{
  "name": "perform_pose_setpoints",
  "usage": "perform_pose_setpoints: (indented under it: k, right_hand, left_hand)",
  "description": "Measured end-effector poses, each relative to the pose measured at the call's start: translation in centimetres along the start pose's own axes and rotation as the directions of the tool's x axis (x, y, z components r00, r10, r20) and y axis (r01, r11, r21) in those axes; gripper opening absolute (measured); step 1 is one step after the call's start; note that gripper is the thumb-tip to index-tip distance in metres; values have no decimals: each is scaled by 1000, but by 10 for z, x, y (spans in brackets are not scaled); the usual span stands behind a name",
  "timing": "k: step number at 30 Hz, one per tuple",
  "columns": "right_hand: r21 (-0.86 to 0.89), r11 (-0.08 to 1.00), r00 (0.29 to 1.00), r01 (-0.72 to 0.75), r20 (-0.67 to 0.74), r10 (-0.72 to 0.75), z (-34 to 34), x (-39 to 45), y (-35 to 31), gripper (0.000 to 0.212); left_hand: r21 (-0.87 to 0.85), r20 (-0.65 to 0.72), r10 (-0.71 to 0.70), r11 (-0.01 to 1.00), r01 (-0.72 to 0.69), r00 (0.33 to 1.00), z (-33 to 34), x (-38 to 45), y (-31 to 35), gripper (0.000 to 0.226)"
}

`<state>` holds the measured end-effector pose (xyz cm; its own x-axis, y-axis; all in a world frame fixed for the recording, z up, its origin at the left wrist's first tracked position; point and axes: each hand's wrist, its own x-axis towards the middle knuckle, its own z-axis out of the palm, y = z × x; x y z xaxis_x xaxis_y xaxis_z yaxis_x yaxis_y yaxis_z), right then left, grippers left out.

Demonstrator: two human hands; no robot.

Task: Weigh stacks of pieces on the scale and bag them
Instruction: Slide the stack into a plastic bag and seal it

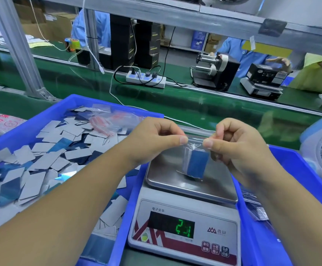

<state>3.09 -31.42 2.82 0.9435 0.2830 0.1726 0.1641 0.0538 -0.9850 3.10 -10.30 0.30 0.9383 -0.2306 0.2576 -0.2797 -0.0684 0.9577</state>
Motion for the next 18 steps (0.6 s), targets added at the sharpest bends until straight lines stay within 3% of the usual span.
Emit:
perform_pose_setpoints:
  k: [2, 4, 7, 18]
  right_hand:
    - [-135, 990, 992, -45, -121, 29, -2, 3, 9, 28]
    - [-408, 911, 978, -67, -209, -22, -5, 5, 17, 19]
    - [-713, 701, 976, -18, -166, -143, -6, 3, 18, 8]
    - [-860, 511, 984, 16, -78, -162, 4, 1, 14, 9]
  left_hand:
    - [238, -67, 17, 971, -1, 998, 5, 3, -6, 13]
    - [418, -122, 65, 909, -8, 990, 8, 5, -9, 14]
    - [466, -182, 92, 885, 3, 979, 2, 8, -12, 10]
    - [406, -267, 108, 914, 10, 958, -6, 9, -20, 13]
